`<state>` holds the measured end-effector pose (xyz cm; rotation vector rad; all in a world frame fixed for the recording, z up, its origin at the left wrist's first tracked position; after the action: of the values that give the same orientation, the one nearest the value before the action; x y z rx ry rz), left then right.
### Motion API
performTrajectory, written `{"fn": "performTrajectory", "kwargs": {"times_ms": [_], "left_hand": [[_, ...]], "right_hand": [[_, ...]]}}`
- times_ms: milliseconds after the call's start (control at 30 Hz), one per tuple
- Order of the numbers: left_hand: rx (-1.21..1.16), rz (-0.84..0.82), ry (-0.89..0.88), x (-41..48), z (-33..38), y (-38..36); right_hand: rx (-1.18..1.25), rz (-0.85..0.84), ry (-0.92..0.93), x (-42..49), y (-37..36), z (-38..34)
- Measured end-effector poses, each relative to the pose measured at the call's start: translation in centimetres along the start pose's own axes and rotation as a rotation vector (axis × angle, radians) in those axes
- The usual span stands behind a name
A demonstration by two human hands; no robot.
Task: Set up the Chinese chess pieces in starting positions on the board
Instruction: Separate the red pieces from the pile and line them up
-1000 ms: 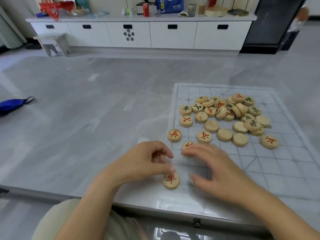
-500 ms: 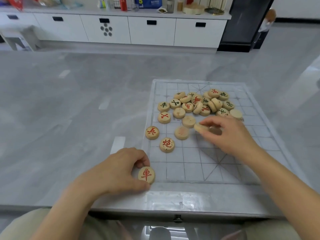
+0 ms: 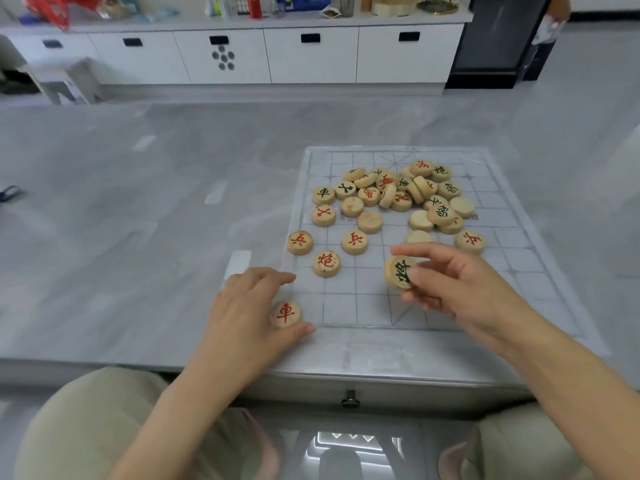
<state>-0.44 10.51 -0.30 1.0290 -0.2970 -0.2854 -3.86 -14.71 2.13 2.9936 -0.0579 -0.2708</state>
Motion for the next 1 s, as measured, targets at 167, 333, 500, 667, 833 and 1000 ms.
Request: {"fn": "performTrajectory", "kwargs": {"times_ms": [167,333,500,667,833,1000], "left_hand": [[-0.023,0.021,0.022,-0.1,-0.4,-0.4],[-0.020,0.055,-0.152,-0.5,1.0,-2.3],[0.062,0.101,-0.241,-0.8,1.5,-3.7],[0.076,0.151,-0.198,-0.8,1.7,-3.9],[0.121,0.141,-0.164,-0.6,1.6,-4.2],[0.100,0.222,-0.209,-0.4,1.3,-4.7]], "right_hand": [[-0.162,-0.040,-0.010,-1.0,0.4,1.3],[-0.729,0.083,0.174,-1.7,0.6,2.3],[-0.839,0.136,0.181,-2.1,2.1,3.2],[-0.843,0.168,0.199,-1.1,1.7,3.2],[-0.964,0.336,0.217,4.5,1.9,2.1],[-1.193,0.313,0.147,10.1,1.9,0.6]]}}
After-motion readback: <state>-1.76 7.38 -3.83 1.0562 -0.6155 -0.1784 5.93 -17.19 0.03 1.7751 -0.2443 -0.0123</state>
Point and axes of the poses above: each hand's wrist, its own x-axis towards the middle knuckle, its own y-axis out of the back of the hand, z = x × y, the point moved 2 cm from there along x, towards the middle knuckle, and after that the axes turned 2 degrees about -x, right-handed, at the moved point
